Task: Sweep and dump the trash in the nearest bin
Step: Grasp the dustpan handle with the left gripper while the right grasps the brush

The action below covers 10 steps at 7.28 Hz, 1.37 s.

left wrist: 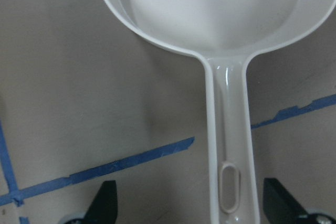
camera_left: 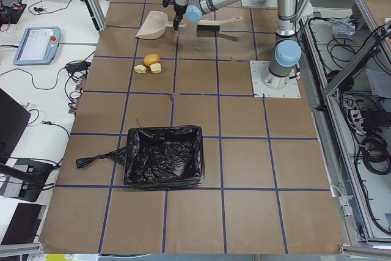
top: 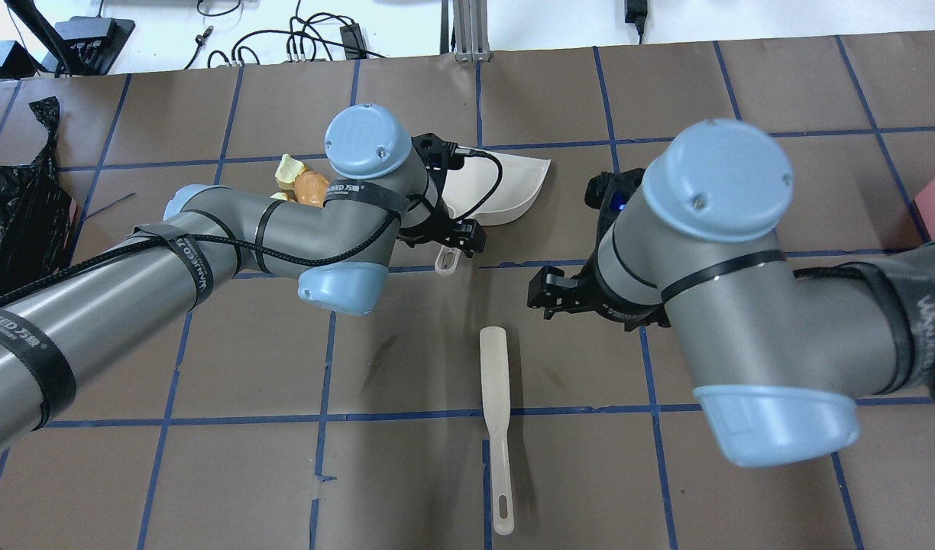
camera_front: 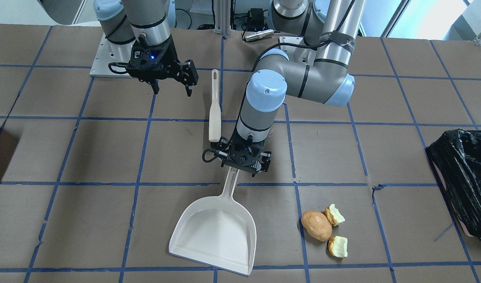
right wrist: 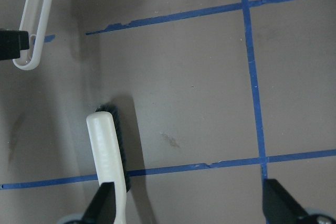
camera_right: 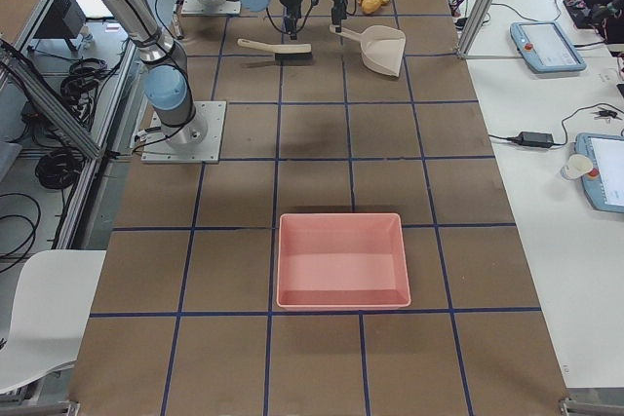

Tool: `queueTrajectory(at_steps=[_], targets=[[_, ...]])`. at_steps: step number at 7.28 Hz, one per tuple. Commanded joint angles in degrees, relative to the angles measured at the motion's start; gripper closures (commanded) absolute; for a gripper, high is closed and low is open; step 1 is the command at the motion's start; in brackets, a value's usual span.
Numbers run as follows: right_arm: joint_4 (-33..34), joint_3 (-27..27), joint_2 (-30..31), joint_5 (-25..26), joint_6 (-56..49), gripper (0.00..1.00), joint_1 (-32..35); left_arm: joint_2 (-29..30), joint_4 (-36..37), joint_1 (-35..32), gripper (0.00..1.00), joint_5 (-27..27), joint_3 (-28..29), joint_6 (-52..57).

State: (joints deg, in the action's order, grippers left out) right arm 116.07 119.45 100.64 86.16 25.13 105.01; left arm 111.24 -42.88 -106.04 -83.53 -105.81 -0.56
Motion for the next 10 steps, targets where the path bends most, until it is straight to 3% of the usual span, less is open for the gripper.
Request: queueTrajectory(at_steps=[1, 3, 5, 7, 10], targets=[[4.60, 3.42, -0.35, 2.43, 8.49, 0.00, 6.76, 0.73, 0.69, -0.04, 0.09, 1.27, 0.08, 0.21], [4.95, 4.12, -1.14, 6.36, 13.96, 0.01, 13.35, 1.70, 1.05, -0.13, 0.14, 1.44, 0.86, 0.47], [14.66, 7.45, -4.20, 6.57, 18.45, 0.00, 16.18, 2.32, 0.96, -0.74, 0.29, 1.36, 1.57, 0.38], [18.38, 7.55, -8.42, 9.70, 21.36, 0.00, 20.73, 2.40, 0.52, -0.92, 0.44, 1.09, 1.39, -1.37], [21.66, 9.13, -11.96, 10.70, 16.83, 0.00, 24.10, 2.76, 0.61, -0.83, 0.46, 1.09, 1.13, -1.29]])
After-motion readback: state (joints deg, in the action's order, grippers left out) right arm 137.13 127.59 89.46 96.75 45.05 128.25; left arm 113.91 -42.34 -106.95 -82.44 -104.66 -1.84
